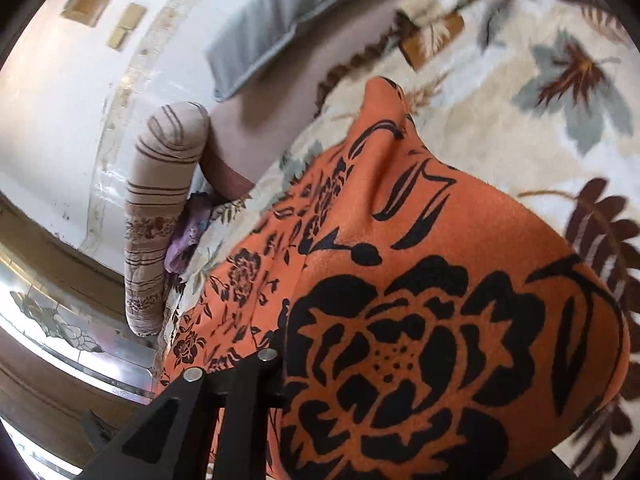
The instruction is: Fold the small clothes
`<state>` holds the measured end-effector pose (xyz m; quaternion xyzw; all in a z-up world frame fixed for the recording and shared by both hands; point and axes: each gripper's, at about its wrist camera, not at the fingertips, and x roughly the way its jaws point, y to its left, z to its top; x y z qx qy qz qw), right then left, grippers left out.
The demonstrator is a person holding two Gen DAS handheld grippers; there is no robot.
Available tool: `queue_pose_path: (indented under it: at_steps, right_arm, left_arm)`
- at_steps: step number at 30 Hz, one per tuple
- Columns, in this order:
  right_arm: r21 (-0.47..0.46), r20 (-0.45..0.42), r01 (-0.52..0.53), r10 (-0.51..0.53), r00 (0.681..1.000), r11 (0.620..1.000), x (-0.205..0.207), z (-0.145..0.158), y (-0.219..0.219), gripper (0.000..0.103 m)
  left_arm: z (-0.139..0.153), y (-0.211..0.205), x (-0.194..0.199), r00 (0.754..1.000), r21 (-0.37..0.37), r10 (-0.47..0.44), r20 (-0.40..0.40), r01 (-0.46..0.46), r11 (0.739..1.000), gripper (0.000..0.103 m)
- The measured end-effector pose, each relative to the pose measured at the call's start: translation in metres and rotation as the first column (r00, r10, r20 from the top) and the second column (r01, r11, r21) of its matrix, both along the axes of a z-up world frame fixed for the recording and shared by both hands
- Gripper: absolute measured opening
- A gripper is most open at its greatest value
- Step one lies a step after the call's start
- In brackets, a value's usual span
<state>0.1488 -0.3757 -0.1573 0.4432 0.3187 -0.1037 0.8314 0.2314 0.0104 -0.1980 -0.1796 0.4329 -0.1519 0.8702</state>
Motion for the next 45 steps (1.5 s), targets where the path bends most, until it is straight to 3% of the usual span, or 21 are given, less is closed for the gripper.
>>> queue_pose_path:
  at_steps: [6,12,15,17,20,24,35,39,42,45]
  right_arm:
    - [-0.024,-0.024,0.013,-0.013,1.0,1.0,-0.053,0.015,0.01,0.017]
    - [0.037,-0.057,0.037,-0.035,0.998,0.999,-0.129,0.009,0.013,0.017]
    - [0.111,-0.1,0.027,-0.016,0.995,0.993,-0.15,-0.006,0.011,0.019]
    - [0.202,-0.127,0.052,-0.026,0.992,0.978,-0.154,-0.022,0.002,0.023]
    - [0.265,-0.12,0.063,-0.032,0.992,0.962,-0.156,-0.031,-0.006,0.027]
    - [0.292,-0.112,0.071,-0.04,0.993,0.954,-0.16,-0.034,-0.011,0.028]
    - [0.331,-0.098,0.119,-0.092,0.991,0.936,-0.173,-0.037,-0.016,0.031]
    - [0.34,-0.097,0.127,-0.099,0.99,0.932,-0.172,-0.039,-0.016,0.031]
    - [0.359,-0.091,0.132,-0.106,0.99,0.924,-0.175,-0.043,-0.018,0.031]
    - [0.364,-0.09,0.135,-0.109,0.99,0.921,-0.175,-0.043,-0.018,0.032]
  left_arm:
    - [0.006,0.006,-0.048,0.999,0.018,-0.024,-0.025,0.024,1.0,0.02]
    - [-0.008,0.019,-0.114,0.996,0.04,-0.045,-0.078,0.048,0.998,0.021]
    - [-0.012,0.022,-0.124,0.995,0.075,-0.055,-0.082,0.061,0.995,0.026]
    - [-0.011,0.025,-0.124,0.995,0.069,-0.045,-0.085,0.051,0.996,0.031]
    - [-0.002,0.022,-0.132,0.999,0.136,-0.04,-0.038,0.044,0.99,0.036]
    - [0.015,0.018,-0.147,0.996,0.248,-0.052,0.068,0.034,0.968,0.041]
    - [0.032,0.026,-0.161,0.993,0.321,-0.025,0.116,-0.014,0.947,0.041]
    - [0.043,0.034,-0.174,0.987,0.39,0.013,0.162,-0.076,0.918,0.043]
    - [0.054,0.04,-0.183,0.977,0.432,0.042,0.209,-0.131,0.892,0.055]
    - [0.065,0.042,-0.188,0.97,0.443,0.06,0.234,-0.161,0.882,0.056]
